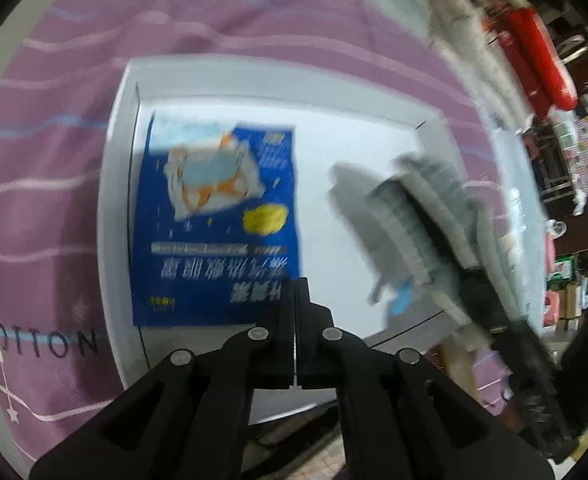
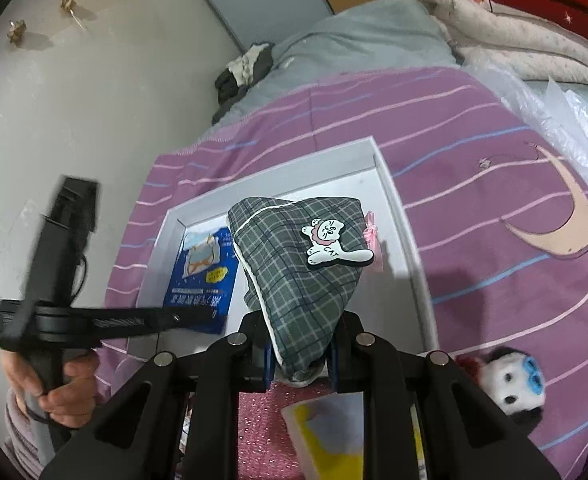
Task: Organize soft objects
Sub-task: 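Carry the blue packet into the white box and open the left gripper, then lower the green plaid mask into the white box and open the right gripper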
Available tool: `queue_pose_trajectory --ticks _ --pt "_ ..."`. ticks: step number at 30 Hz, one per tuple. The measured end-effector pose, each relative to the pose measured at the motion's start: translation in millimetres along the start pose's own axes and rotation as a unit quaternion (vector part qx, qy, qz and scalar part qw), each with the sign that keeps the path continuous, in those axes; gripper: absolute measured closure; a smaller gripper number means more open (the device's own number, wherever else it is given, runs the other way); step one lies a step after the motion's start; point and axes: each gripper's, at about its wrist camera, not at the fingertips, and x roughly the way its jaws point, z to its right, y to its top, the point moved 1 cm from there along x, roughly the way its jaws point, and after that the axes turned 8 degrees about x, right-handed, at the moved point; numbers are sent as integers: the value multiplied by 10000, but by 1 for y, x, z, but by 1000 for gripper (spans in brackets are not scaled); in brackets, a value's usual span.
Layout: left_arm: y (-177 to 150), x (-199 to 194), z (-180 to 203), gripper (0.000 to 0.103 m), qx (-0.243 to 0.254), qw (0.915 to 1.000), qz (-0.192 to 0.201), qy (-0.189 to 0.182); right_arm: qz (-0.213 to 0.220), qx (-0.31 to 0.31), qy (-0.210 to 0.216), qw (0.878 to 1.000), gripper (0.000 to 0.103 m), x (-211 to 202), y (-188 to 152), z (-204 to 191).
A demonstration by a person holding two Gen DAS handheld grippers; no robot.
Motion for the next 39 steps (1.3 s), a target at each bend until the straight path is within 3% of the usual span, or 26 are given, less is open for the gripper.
queue_pose_trajectory --ticks 4,8,13,20,25,30,31,32,33,34,38,39 --pt "13 -19 -4 102 132 9987 458 158 9 -135 -208 9997 85 7 0 -7" --pt "33 12 -19 102 -17 9951 262 953 76 -196 -483 9986 85 15 7 -4" --pt "13 17 -21 102 154 9928 223 1165 -137 -146 -711 9973 85 32 21 5" --pt "-8 11 -24 102 143 9942 210 1045 -390 -411 -815 9951 85 63 57 -1" --pt "-16 3 -24 102 113 9940 235 1060 -474 -439 -1043 9924 79 73 66 7" --pt "-27 -4 -22 101 13 9933 477 1048 -534 -287 -917 9939 72 64 64 13" --pt "-28 -6 -22 96 15 9935 485 1034 -521 -257 -894 9943 70 60 64 12" --pt "-29 -7 -20 91 19 9937 492 1010 -494 -248 -843 9949 61 55 62 10" --pt "-30 -9 -19 78 21 9938 519 979 -461 -262 -848 9950 48 51 61 9" --pt "-29 -10 -17 64 7 9936 569 972 -394 -296 -915 9946 46 46 60 6" --pt "-34 -24 -18 58 -28 9919 831 958 -121 -530 -1094 9925 43 26 57 -4" --pt "-34 -27 -17 58 -23 9915 872 961 -97 -601 -1160 9914 49 23 56 -5"
